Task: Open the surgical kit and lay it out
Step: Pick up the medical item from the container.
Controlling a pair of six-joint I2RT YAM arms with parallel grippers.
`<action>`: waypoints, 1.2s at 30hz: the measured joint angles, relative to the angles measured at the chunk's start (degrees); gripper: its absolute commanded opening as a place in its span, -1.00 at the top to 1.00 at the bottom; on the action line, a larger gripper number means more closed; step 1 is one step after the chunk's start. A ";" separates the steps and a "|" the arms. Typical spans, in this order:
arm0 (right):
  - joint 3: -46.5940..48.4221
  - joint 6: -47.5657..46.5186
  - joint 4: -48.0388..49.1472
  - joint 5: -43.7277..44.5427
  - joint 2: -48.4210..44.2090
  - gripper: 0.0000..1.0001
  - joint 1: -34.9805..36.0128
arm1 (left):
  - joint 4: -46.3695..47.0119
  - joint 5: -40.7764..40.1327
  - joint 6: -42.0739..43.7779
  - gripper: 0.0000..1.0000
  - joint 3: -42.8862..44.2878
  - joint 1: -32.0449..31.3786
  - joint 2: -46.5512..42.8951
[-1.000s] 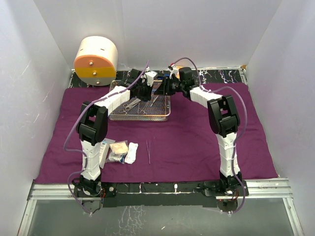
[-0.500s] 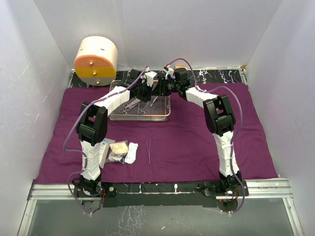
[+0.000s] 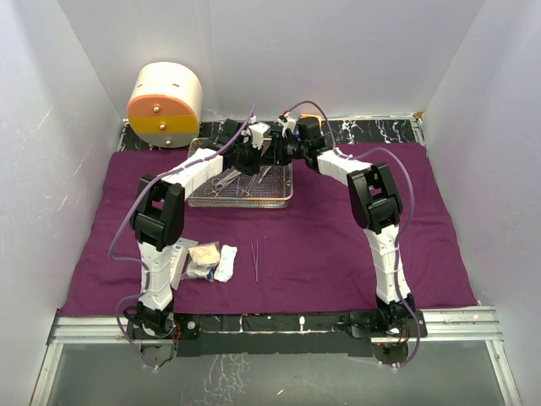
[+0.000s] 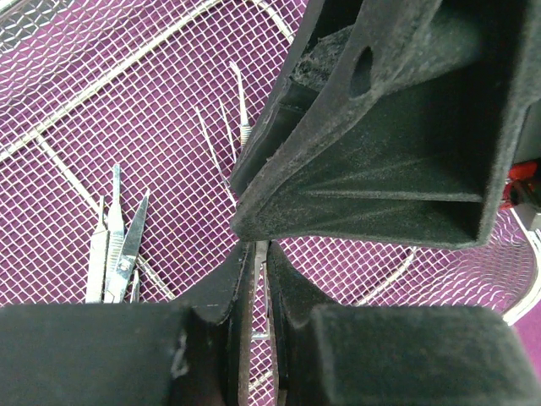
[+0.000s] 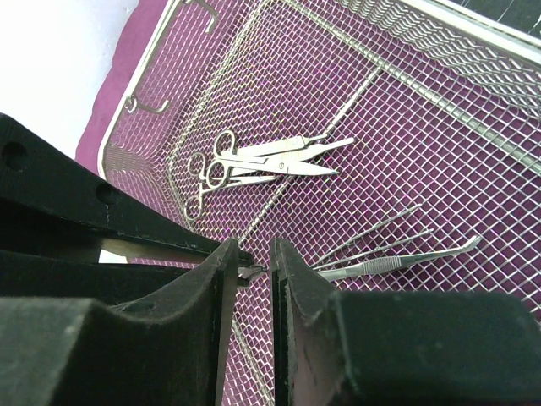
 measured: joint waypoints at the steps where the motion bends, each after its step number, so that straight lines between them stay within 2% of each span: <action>1: 0.09 0.02 0.07 -0.15 0.04 0.64 0.02 | 0.02 0.00 0.00 1.00 0.00 0.00 0.00; 7: 0.11 0.11 0.11 -0.37 0.26 0.79 0.00 | 0.02 0.09 0.00 1.00 0.00 0.00 0.00; 12: 0.24 0.31 0.11 -0.37 0.42 1.00 -0.02 | 0.00 0.15 -0.02 1.00 0.00 0.00 -0.04; 17: 1.09 0.92 -0.02 -0.98 0.74 1.00 -0.02 | -0.04 0.04 -0.02 0.97 0.00 0.09 -0.26; 20: 1.68 0.94 -0.35 -1.38 0.79 1.00 -0.02 | -0.04 -0.11 0.20 0.58 0.00 0.09 -0.57; 28: 3.76 0.31 -0.96 -2.14 -0.13 1.00 -0.02 | -2.25 1.51 3.85 -0.27 -0.02 0.09 -7.13; 30: 3.76 -0.13 -1.70 -2.32 -1.20 1.00 -0.13 | -3.39 2.03 4.70 -0.39 0.00 0.09 -9.90; 36: 3.67 -0.74 -3.08 -4.28 -8.00 1.00 -1.33 | -6.54 2.01 7.56 -0.48 0.00 0.11 -17.90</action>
